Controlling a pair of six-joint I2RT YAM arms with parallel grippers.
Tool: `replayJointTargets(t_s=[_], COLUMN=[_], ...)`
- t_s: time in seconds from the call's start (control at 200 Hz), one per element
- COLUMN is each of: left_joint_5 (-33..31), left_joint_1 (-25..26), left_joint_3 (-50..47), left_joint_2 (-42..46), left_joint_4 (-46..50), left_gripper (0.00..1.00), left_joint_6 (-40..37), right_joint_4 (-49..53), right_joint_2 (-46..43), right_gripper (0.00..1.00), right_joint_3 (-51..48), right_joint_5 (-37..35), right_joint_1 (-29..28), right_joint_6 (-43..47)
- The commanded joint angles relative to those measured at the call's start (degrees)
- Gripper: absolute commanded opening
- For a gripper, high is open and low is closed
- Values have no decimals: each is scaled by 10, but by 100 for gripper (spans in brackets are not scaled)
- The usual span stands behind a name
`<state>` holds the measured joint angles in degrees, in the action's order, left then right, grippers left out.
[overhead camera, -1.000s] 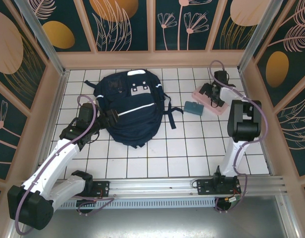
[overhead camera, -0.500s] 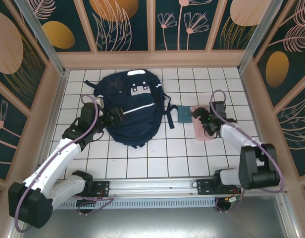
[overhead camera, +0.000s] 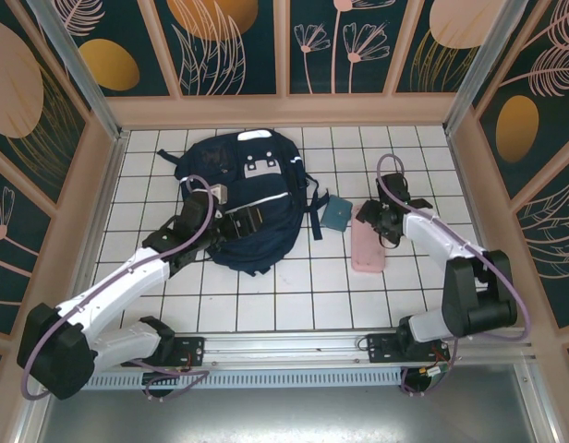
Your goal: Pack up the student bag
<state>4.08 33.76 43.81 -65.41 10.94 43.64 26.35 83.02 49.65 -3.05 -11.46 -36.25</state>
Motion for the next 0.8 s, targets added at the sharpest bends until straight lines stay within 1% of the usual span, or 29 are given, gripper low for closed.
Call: replayJointTargets(t_s=[0.0, 0.035, 0.07, 0.13, 0.235, 0.31, 0.38, 0.586, 0.646, 0.681, 0.791], left_joint_5=[6, 8, 9, 12, 7, 4, 6, 8, 11, 15, 31], left_joint_1=[21, 28, 36, 52, 78, 94, 111, 164, 174, 181, 206], left_joint_3=[30, 34, 37, 42, 57, 70, 80, 115, 116, 134, 153], left_joint_2=[-25, -33, -41, -56, -87, -110, -131, -216, -241, -254, -298], left_joint_4=[-33, -38, -47, -61, -67, -72, -85, -112, -121, -129, -148], left_gripper=[94, 94, 94, 94, 92, 91, 90, 88, 86, 85, 80], left_joint_6=[17, 21, 26, 34, 42, 52, 61, 85, 98, 105, 122], right_joint_4=[-5, -7, -7, -14, -12, -11, -1, 24, 25, 27, 37], right_joint_2=[52, 63, 69, 72, 60, 35, 0, -106, -120, -127, -146], right_gripper=[69, 64, 63, 62, 62, 61, 61, 62, 62, 62, 63], right_joint_3=[17, 20, 20, 11, -19, -47, -74, -130, -139, -141, -135], right_joint_5=[3, 7, 5, 18, 19, 48, 54, 97, 119, 128, 114], right_joint_1=[37, 39, 39, 36, 29, 22, 11, -57, -65, -66, -65], right_joint_6=[71, 78, 78, 84, 74, 59, 37, -17, -20, -20, -2])
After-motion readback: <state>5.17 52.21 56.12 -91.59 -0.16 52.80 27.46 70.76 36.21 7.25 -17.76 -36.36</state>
